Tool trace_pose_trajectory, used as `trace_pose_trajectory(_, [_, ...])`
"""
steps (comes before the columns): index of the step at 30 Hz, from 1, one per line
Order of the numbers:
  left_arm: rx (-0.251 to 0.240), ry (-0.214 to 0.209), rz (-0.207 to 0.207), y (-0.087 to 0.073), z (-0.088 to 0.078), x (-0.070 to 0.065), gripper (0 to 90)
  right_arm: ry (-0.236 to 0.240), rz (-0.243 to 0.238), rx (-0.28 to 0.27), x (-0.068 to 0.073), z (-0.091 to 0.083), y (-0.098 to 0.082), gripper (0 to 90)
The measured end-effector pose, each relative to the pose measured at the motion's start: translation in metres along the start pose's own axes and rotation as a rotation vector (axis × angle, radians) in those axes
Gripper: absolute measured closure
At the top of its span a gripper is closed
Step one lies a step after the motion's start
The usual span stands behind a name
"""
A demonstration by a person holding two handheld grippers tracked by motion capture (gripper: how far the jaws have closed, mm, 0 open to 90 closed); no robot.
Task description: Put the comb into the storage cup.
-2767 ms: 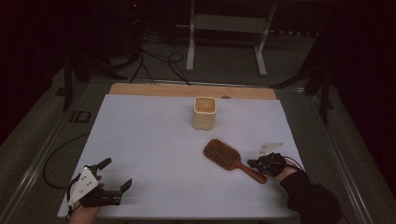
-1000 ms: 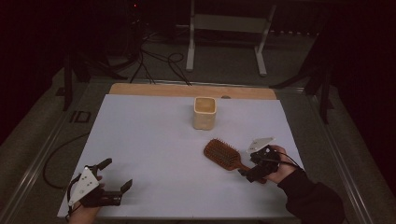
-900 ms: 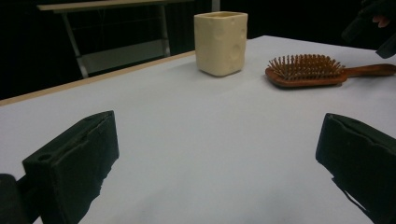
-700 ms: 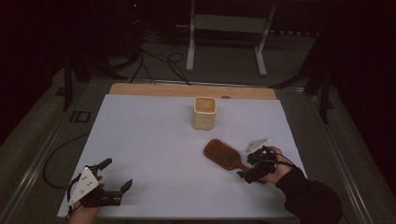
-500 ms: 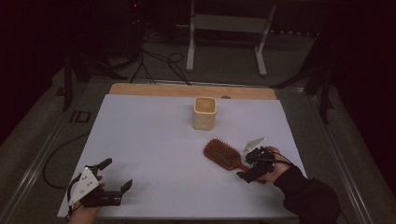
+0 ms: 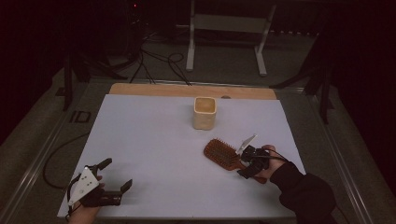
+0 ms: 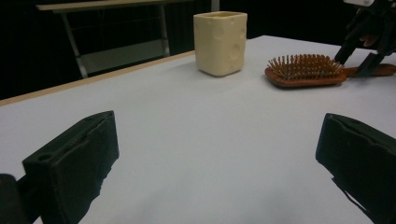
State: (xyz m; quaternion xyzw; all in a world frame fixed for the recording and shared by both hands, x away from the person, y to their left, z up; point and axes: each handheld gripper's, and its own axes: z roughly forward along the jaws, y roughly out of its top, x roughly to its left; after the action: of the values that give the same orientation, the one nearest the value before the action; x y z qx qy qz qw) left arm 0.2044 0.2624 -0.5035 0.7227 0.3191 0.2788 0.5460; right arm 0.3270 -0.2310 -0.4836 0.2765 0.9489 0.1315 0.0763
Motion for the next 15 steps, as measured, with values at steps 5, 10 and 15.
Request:
trace_pose_trajectory(5, [0.000, 0.000, -0.002, 0.000, 0.000, 0.000, 0.0, 0.019, 0.027, 0.057, -0.001, 0.005, 0.007, 45.2])
trace_pose_trajectory(10, [-0.003, 0.000, -0.003, 0.000, 0.000, 0.001, 0.0, 0.027, 0.038, 0.088, -0.001, 0.008, 0.011, 54.2])
trace_pose_trajectory(15, [-0.002, 0.001, -0.005, 0.000, 0.000, 0.001, 0.0, 0.024, 0.041, 0.133, -0.002, 0.010, 0.015, 63.7])
